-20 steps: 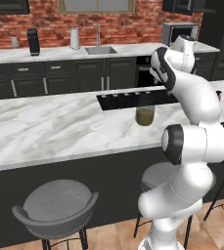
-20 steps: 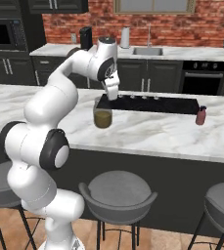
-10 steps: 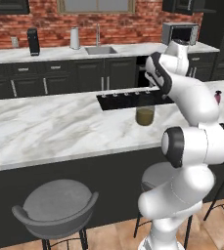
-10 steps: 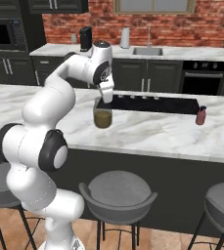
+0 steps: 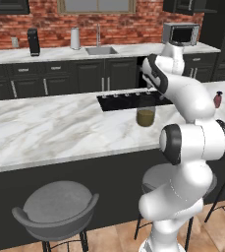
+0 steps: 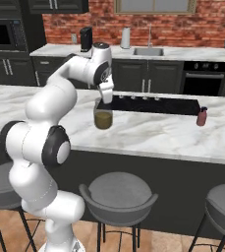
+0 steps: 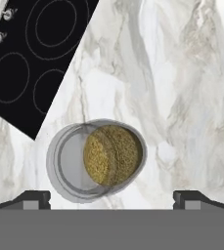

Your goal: Pick the jar and jar from the dining table and place them in the open cabinet. Close the cabinet after placing the objects.

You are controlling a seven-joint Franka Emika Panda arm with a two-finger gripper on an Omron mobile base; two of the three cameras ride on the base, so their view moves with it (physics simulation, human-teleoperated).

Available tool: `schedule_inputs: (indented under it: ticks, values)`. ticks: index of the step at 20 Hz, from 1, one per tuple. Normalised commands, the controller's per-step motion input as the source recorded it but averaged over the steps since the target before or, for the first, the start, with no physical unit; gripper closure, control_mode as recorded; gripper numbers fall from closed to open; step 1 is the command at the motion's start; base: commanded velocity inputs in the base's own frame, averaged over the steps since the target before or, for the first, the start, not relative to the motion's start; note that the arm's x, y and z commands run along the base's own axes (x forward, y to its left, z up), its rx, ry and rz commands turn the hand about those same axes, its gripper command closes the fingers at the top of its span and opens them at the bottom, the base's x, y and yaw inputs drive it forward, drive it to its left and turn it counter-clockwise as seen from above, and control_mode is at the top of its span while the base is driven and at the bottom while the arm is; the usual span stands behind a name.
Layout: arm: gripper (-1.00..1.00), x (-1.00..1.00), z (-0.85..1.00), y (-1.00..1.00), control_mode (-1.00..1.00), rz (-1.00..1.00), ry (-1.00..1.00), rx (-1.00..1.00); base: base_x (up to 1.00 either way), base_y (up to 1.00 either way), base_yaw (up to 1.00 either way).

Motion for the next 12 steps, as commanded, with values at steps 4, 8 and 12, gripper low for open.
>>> schedule_inputs:
  ticks: [4, 8, 12]
  values:
    - [-1.00, 0.22, 0.00, -0.03, -1.00, 0.01, 0.05, 0.00, 0.00, 0.00, 0.00]
    - [-1.00, 0.11, 0.00, -0.05, -1.00, 0.01, 0.00, 0.00, 0.00, 0.00, 0.00]
    - [-1.00, 0.04, -0.04, -0.01, -1.00, 0.00, 0.00, 0.00, 0.00, 0.00, 0.00]
